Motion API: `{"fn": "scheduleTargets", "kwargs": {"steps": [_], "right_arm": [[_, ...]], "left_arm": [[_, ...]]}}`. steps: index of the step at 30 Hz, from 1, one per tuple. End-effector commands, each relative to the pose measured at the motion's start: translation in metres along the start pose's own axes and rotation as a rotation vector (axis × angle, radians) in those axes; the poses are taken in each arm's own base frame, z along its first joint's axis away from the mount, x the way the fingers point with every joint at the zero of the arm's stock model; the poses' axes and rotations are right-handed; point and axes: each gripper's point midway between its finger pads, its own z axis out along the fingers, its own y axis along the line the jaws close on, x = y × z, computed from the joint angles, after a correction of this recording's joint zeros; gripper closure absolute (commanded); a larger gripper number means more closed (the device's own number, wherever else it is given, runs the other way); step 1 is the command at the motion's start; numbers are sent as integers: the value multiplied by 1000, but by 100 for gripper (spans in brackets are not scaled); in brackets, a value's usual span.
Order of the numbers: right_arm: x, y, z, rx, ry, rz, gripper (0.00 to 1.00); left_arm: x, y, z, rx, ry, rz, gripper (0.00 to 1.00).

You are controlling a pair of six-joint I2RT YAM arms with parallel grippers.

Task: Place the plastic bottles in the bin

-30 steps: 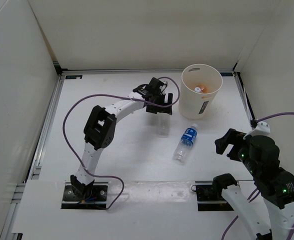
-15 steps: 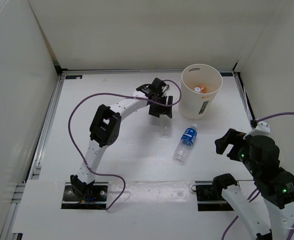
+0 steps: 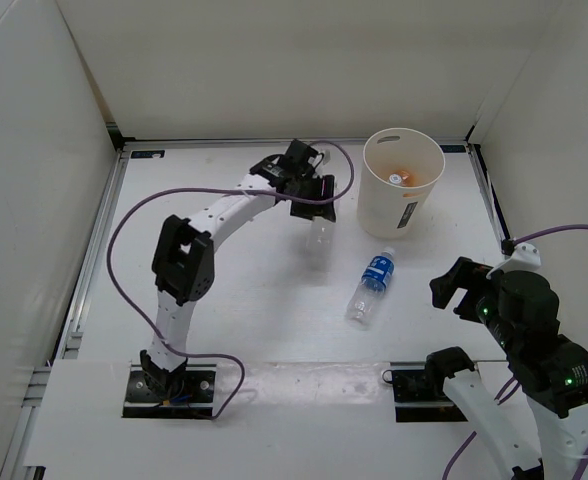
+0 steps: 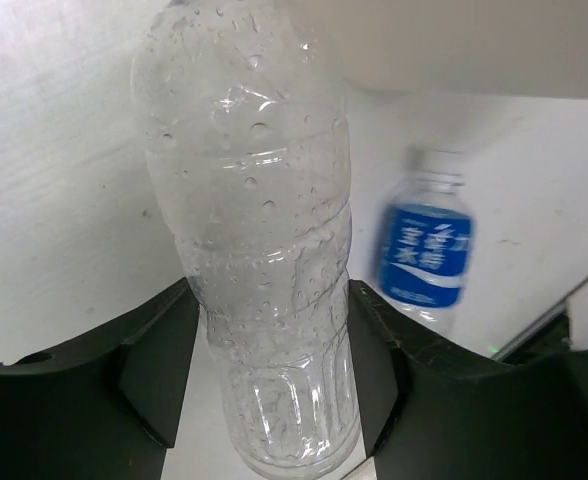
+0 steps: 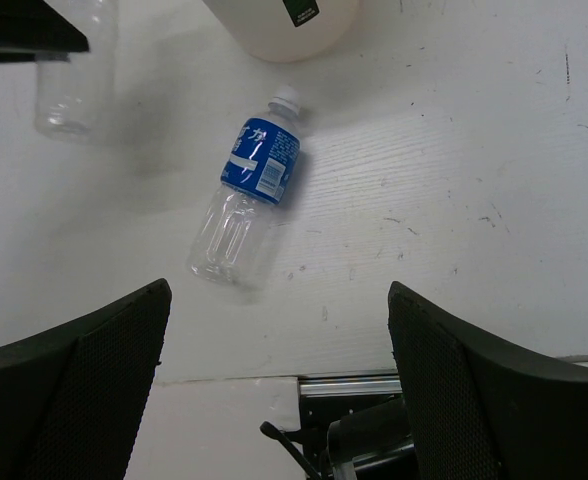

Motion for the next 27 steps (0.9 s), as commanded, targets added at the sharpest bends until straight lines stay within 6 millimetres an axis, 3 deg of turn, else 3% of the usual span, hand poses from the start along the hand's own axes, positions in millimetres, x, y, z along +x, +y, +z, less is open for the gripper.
{"fn": "scheduleTargets", "kwargs": {"steps": [1, 3, 5, 7, 9, 10, 11, 13, 14, 18, 21, 27], "right_arm": [[-10, 5, 1, -16, -34, -1, 10], [-10, 4, 1, -16, -37, -1, 10], [-9, 4, 1, -17, -35, -4, 10], [-10, 4, 0, -19, -39, -1, 10], [-10, 4, 1, -15, -39, -1, 10], [-10, 4, 1, -15, -39, 2, 10], [-11, 3, 0, -13, -45, 3, 10], [-11, 3, -1, -14, -46, 5, 10], [-10, 3, 0, -11, -43, 2, 10], [-9, 4, 0, -20, -41, -3, 10], [-10, 5, -1, -29, -44, -2, 10], [-9, 7, -1, -42, -41, -11, 10]], "left_arm": [[-64, -54, -105, 110, -299, 96, 58], [-91, -76, -146, 155, -452, 157, 59], [-105, -92, -167, 178, -536, 200, 57], [-132, -117, -202, 231, -673, 274, 57], [-147, -139, -208, 302, -719, 325, 57], [-156, -150, -222, 329, -755, 341, 57], [-158, -154, -209, 351, -735, 349, 57], [-170, -175, -212, 411, -788, 383, 58], [-172, -178, -200, 425, -783, 386, 60], [-185, -207, -187, 492, -889, 431, 61], [-195, -225, -188, 516, -939, 449, 60], [-200, -233, -156, 522, -963, 449, 55]]}}
